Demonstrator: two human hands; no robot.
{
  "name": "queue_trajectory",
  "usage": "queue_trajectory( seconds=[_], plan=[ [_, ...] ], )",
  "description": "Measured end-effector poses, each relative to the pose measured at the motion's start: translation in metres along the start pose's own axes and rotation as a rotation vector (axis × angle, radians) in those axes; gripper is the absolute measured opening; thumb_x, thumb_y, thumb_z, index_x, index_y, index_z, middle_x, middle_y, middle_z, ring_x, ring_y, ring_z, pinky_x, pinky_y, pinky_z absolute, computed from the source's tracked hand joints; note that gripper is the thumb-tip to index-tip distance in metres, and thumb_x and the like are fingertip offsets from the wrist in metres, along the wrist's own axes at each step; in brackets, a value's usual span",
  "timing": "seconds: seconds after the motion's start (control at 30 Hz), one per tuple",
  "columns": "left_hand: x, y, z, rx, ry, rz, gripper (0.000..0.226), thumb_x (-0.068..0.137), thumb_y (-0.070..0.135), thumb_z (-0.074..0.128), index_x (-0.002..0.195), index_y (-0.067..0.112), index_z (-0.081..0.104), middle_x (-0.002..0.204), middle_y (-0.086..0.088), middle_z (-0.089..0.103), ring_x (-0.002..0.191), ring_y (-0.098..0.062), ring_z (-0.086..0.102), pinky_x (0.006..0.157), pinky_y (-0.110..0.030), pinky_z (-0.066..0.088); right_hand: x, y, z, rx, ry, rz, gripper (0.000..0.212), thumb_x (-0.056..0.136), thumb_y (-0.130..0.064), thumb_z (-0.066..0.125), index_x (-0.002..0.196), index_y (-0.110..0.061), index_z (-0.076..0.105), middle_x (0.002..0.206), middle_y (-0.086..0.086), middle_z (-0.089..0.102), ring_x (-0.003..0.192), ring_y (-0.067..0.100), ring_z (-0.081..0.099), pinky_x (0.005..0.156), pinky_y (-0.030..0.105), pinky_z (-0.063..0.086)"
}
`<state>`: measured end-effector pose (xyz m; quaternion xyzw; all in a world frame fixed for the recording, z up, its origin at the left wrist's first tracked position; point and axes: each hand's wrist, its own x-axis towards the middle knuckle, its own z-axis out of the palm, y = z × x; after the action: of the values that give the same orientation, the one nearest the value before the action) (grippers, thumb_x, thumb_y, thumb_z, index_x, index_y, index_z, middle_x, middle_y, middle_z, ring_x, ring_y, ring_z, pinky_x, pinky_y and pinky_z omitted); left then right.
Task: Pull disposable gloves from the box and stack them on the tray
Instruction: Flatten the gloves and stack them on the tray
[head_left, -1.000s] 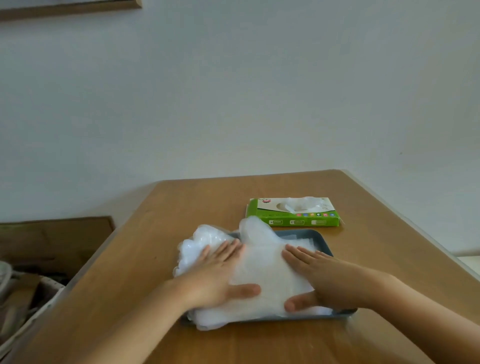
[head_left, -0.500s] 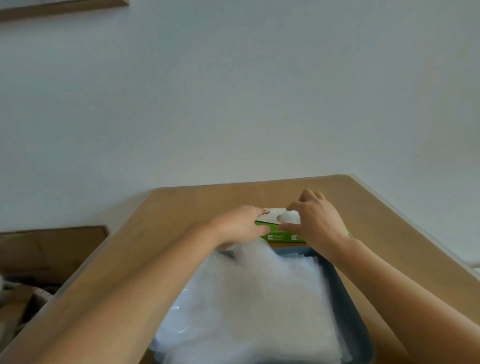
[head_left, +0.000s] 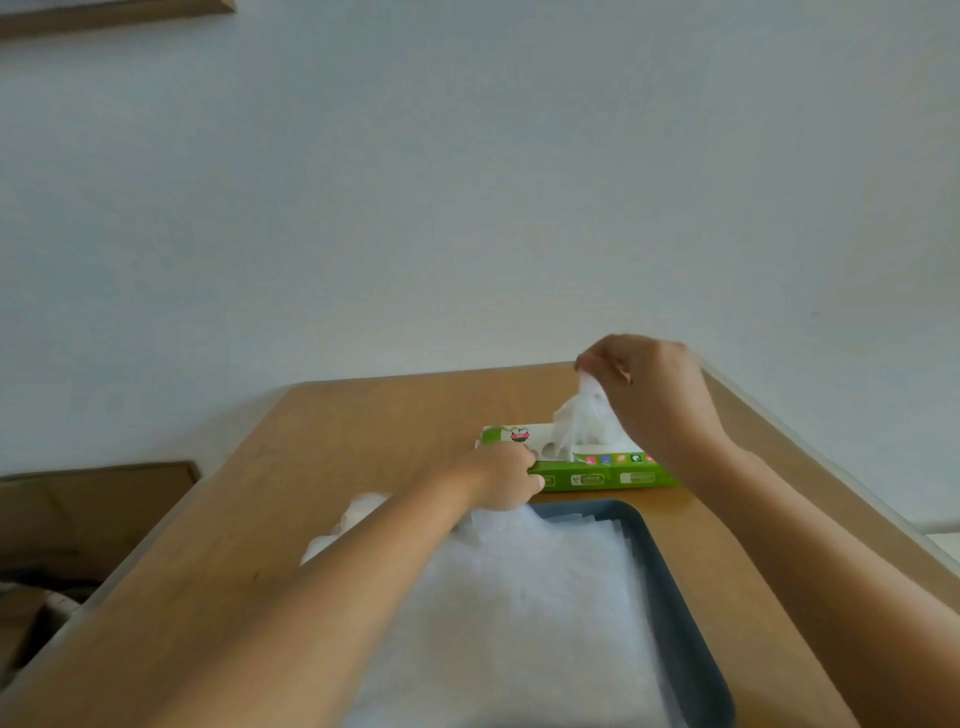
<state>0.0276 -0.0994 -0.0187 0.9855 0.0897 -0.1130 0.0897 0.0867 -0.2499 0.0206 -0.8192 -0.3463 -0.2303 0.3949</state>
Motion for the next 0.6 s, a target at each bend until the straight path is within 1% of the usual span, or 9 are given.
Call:
queue_trajectory(
  seconds=[0.1,0.2,0.3,0.33,0.4,0.47,0.5,0.57,0.6],
  plan=[
    [0.002,-0.001,-0.001,-0.025,-0.011,-0.009,0.045,0.102,0.025,0.036,0.145,0.014,0.039,0.147,-0.008,0.041,0.131,-0.026,0.041,0.098,-0.026,0.034,0.004,-0.018,-0.022,0.295,0.098,0.049,0.021,0.096,-0.010,0.048,0.082,-0.011,0.064,0.071,-0.003,0.069,0.064,0.006,0.063,0.061,0.021,0.048],
    [0.001,0.000,-0.009,-0.144,0.000,-0.062,0.039,0.100,0.016,0.036,0.136,0.013,0.050,0.135,-0.009,0.051,0.118,-0.025,0.049,0.099,-0.029,0.037,0.008,-0.030,-0.043,0.530,0.037,0.078,0.024,0.099,-0.011,0.044,0.082,-0.009,0.060,0.071,0.004,0.072,0.065,0.011,0.068,0.062,0.018,0.051],
    [-0.010,-0.002,-0.028,-0.684,0.266,-0.024,0.024,0.097,0.005,0.041,0.108,0.006,0.062,0.105,-0.010,0.063,0.098,-0.021,0.058,0.087,-0.025,0.044,0.007,-0.037,-0.053,0.602,-0.131,0.072,0.025,0.100,-0.010,0.043,0.082,-0.003,0.060,0.071,0.009,0.072,0.065,0.020,0.069,0.061,0.020,0.053],
    [-0.015,-0.002,-0.036,-0.852,0.386,0.012,0.025,0.098,0.006,0.040,0.107,0.011,0.063,0.106,-0.008,0.065,0.100,-0.019,0.059,0.088,-0.022,0.044,0.006,-0.039,-0.054,0.589,-0.171,0.066,0.026,0.100,-0.010,0.043,0.082,-0.002,0.060,0.070,0.009,0.072,0.064,0.021,0.069,0.061,0.021,0.053],
    [-0.025,-0.004,-0.047,-1.125,0.455,0.165,0.032,0.102,0.021,0.031,0.113,0.017,0.061,0.127,-0.004,0.060,0.124,-0.017,0.051,0.108,-0.026,0.033,0.004,-0.042,-0.054,0.563,-0.229,0.051,0.027,0.099,-0.012,0.044,0.079,-0.002,0.060,0.065,0.007,0.070,0.060,0.021,0.066,0.060,0.022,0.052],
    [-0.042,-0.002,-0.054,-1.293,0.281,0.336,0.044,0.100,0.046,0.029,0.112,0.019,0.060,0.132,-0.001,0.057,0.130,-0.014,0.047,0.117,-0.033,0.023,0.001,-0.046,-0.056,0.551,-0.293,0.047,0.030,0.100,-0.018,0.046,0.076,-0.004,0.058,0.058,0.006,0.067,0.051,0.020,0.059,0.056,0.022,0.049],
    [-0.049,0.002,-0.059,-1.298,0.179,0.387,0.054,0.093,0.060,0.034,0.113,0.018,0.062,0.130,-0.003,0.060,0.126,-0.015,0.051,0.117,-0.035,0.026,0.000,-0.048,-0.058,0.534,-0.322,0.042,0.031,0.100,-0.021,0.046,0.074,-0.007,0.057,0.056,0.005,0.065,0.048,0.018,0.053,0.054,0.021,0.046],
    [-0.064,0.011,-0.062,-1.149,0.049,0.476,0.067,0.075,0.077,0.051,0.110,0.021,0.067,0.120,0.000,0.067,0.120,-0.017,0.058,0.112,-0.037,0.034,-0.003,-0.054,-0.060,0.523,-0.364,0.034,0.033,0.100,-0.024,0.046,0.071,-0.011,0.055,0.054,0.007,0.063,0.045,0.016,0.046,0.050,0.019,0.041],
    [-0.073,0.014,-0.059,-1.048,0.003,0.536,0.059,0.071,0.075,0.060,0.104,0.027,0.070,0.114,0.005,0.068,0.118,-0.016,0.058,0.112,-0.040,0.035,-0.005,-0.057,-0.060,0.535,-0.380,0.035,0.034,0.100,-0.024,0.046,0.070,-0.011,0.055,0.054,0.009,0.062,0.045,0.018,0.045,0.049,0.019,0.040]
  ],
)
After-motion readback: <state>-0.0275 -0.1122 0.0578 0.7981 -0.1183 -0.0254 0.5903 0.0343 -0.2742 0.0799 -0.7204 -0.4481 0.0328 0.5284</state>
